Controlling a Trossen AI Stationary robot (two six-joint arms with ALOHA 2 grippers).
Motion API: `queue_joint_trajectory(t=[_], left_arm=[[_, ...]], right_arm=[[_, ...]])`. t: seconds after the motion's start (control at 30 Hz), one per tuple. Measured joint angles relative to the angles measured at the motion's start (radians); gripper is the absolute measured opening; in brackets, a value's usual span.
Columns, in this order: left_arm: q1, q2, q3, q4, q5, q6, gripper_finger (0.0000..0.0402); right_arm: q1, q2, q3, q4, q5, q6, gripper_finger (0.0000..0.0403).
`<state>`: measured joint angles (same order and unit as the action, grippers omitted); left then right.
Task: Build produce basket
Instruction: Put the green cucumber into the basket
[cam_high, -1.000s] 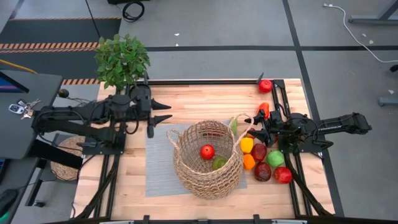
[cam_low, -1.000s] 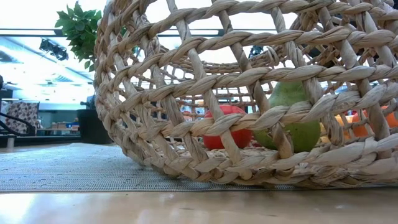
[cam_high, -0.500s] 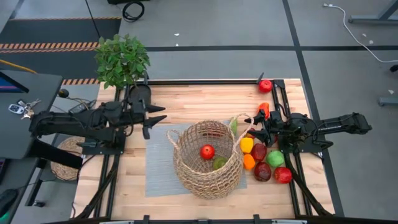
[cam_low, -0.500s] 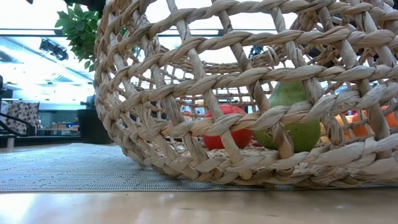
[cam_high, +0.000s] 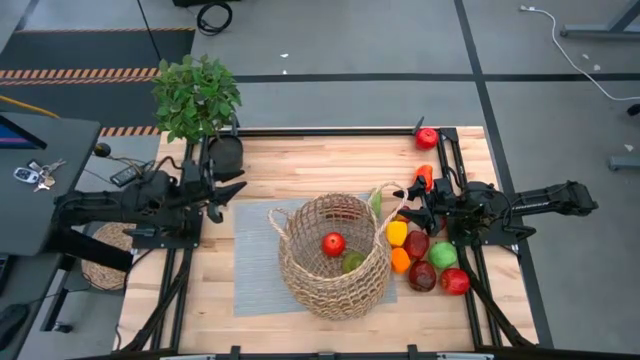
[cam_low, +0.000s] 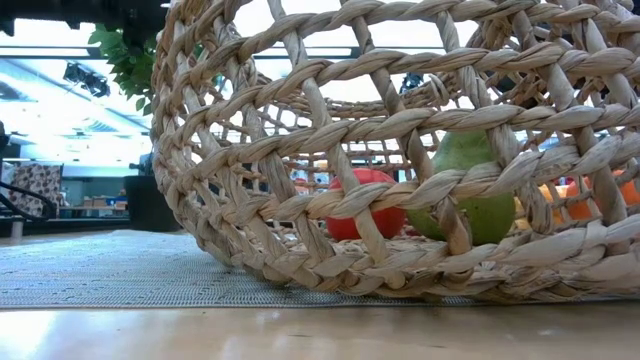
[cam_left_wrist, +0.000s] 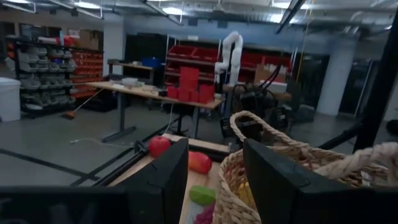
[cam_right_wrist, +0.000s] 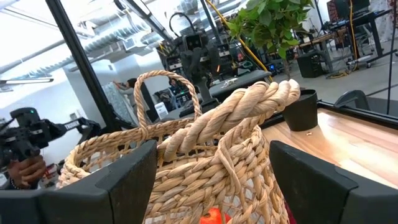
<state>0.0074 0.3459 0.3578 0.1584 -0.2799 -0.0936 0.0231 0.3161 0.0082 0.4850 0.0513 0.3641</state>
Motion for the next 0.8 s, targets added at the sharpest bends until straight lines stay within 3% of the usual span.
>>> queue_joint_trajectory(t=[0.27,0.8], left_arm=[[0.0,-0.075,-0.106,0.071,-0.016,-0.005,0.016],[0.0,-0.227,-0.121,-0.042,-0.06,0.026,0.016]], right_arm=[[0.0,0.0,0.0,0.0,0.0,0.0,0.0312],[0.0,0.0,0.0,0.0,0.0,0.0,0.0312]])
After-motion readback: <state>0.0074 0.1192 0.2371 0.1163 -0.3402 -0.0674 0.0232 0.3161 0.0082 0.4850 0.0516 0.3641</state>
